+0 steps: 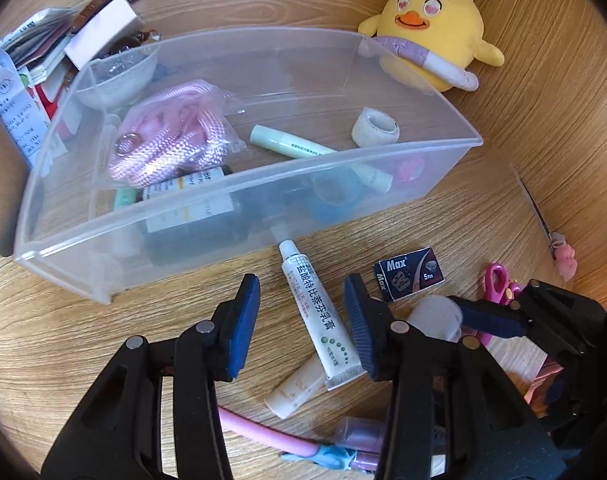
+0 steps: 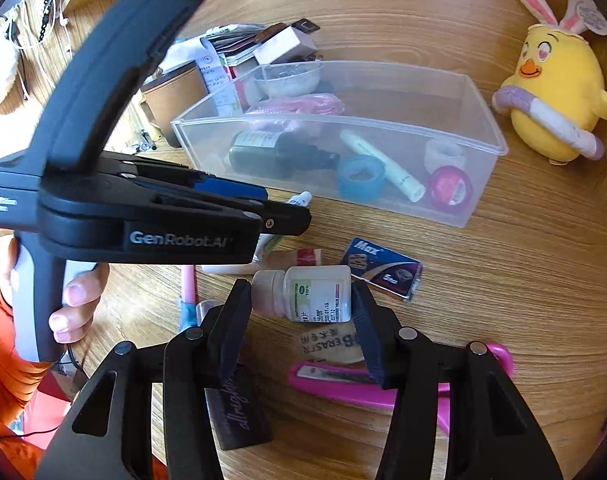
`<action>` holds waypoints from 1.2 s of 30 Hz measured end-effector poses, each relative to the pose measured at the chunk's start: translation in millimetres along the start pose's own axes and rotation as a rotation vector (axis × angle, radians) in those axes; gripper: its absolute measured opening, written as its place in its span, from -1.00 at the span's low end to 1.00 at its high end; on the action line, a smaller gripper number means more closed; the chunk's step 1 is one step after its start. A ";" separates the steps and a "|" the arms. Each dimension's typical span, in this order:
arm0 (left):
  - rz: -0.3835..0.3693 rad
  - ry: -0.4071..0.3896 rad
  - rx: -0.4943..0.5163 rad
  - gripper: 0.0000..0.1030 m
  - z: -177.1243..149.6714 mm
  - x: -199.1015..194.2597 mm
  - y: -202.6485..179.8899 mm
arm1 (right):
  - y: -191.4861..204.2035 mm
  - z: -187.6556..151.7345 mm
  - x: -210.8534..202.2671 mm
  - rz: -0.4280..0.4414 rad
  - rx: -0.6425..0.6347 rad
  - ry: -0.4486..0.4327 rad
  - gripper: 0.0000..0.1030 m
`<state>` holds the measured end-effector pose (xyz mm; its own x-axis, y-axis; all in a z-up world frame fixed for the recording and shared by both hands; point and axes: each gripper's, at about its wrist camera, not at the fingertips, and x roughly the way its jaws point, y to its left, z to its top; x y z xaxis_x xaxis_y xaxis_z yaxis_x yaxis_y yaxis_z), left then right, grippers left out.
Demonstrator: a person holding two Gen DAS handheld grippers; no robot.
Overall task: Organize objects
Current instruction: 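Grasp the white ointment tube with left tool while right tool grasps white pill bottle, then lower the tube and pill bottle into the box and open both tools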
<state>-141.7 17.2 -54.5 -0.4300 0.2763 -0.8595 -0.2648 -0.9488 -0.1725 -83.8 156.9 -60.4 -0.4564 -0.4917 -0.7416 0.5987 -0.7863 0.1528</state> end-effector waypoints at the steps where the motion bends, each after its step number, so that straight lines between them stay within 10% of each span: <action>1: -0.003 0.003 -0.003 -0.16 -0.5 2.1 -0.3 | -0.9 -0.3 -2.0 -0.005 0.002 -0.003 -0.09; 5: 0.007 -0.005 0.005 -0.69 -3.8 3.0 -3.3 | -8.4 -0.4 -11.0 -0.023 0.020 -0.022 -0.09; 36: 0.098 -0.355 -0.032 -0.70 6.1 -108.6 15.0 | -33.0 81.6 -50.9 -0.109 0.075 -0.243 -0.09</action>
<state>-104.3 -26.2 39.2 -0.7263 0.2142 -0.6532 -0.1823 -0.9762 -0.1174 -134.1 177.3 25.6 -0.6655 -0.4712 -0.5789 0.4914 -0.8604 0.1354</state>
